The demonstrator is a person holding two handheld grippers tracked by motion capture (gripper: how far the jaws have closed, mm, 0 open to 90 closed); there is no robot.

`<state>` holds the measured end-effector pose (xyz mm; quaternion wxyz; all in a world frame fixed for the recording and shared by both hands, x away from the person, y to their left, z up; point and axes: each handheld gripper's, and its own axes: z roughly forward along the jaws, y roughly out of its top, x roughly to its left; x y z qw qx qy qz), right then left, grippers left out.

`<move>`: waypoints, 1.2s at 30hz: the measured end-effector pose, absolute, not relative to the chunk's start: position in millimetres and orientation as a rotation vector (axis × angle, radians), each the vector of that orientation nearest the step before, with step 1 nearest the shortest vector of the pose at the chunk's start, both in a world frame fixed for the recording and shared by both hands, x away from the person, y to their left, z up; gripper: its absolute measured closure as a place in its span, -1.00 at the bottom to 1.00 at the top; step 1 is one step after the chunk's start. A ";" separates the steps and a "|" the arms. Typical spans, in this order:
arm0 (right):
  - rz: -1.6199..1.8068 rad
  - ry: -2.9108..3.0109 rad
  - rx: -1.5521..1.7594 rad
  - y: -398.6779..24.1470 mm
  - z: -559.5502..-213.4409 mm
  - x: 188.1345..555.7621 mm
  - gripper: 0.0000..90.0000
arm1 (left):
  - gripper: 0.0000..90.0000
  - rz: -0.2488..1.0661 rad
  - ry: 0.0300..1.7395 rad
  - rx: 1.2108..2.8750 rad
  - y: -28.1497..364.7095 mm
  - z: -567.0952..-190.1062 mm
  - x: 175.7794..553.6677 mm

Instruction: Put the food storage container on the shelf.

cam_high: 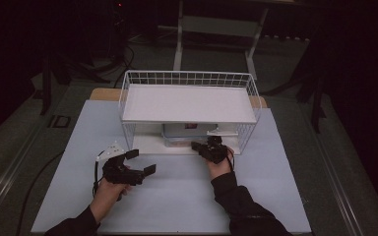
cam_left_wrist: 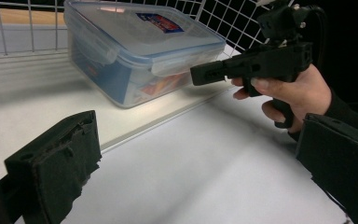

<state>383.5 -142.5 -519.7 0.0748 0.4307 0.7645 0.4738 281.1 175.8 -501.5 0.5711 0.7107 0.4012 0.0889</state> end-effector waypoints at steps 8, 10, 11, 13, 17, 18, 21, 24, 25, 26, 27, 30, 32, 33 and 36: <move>1.430 2.293 1.287 -136.2 -518.5 385.8 1.00 | -1.00 0.187 0.938 1.669 176.3 -502.9 281.9; 1.429 2.300 1.282 -133.4 -518.9 385.7 0.98 | -1.00 0.195 0.936 1.677 175.5 -502.7 281.5; 1.430 2.300 1.281 -132.9 -519.1 385.3 0.94 | -1.00 0.200 0.934 1.679 175.3 -502.5 281.2; 1.447 2.304 1.287 -132.8 -519.1 383.2 0.80 | -1.00 0.204 0.932 1.680 175.3 -502.3 281.1; 1.464 2.301 1.266 -137.7 -516.6 372.0 0.29 | -1.00 0.195 0.935 1.676 176.0 -503.0 281.7; 1.464 2.301 1.266 -137.7 -516.6 372.0 0.29 | -1.00 0.194 0.933 1.678 175.9 -503.3 281.7; 1.483 2.305 1.236 -145.0 -514.8 361.4 -0.07 | -1.00 0.200 0.922 1.689 174.8 -504.1 281.1; 1.502 2.294 1.221 -150.8 -513.5 352.1 -0.37 | -1.00 0.195 0.918 1.688 174.5 -503.7 280.6; 1.502 2.294 1.221 -150.8 -513.5 352.1 -0.37 | -1.00 0.197 0.915 1.686 174.7 -503.4 280.3; 1.528 2.307 1.203 -155.8 -512.0 346.0 -0.59 | -1.00 0.200 0.911 1.683 175.2 -503.2 279.7; 1.528 2.307 1.203 -155.8 -512.0 346.0 -0.59 | -1.00 0.199 0.908 1.683 175.4 -503.1 279.3; 1.561 2.299 1.199 -161.7 -508.5 335.1 -0.63 | -1.00 0.197 0.890 1.695 175.4 -504.6 276.6; 1.532 2.302 1.164 -164.5 -505.5 322.7 -0.65 | -1.00 0.195 0.880 1.718 174.7 -505.2 274.5; 1.526 2.302 1.151 -165.5 -505.3 319.6 -0.65 | -1.00 0.194 0.871 1.718 174.5 -505.1 273.4; 1.504 2.316 1.114 -169.0 -504.0 308.1 -0.65 | -1.00 0.192 0.861 1.721 174.2 -503.9 272.4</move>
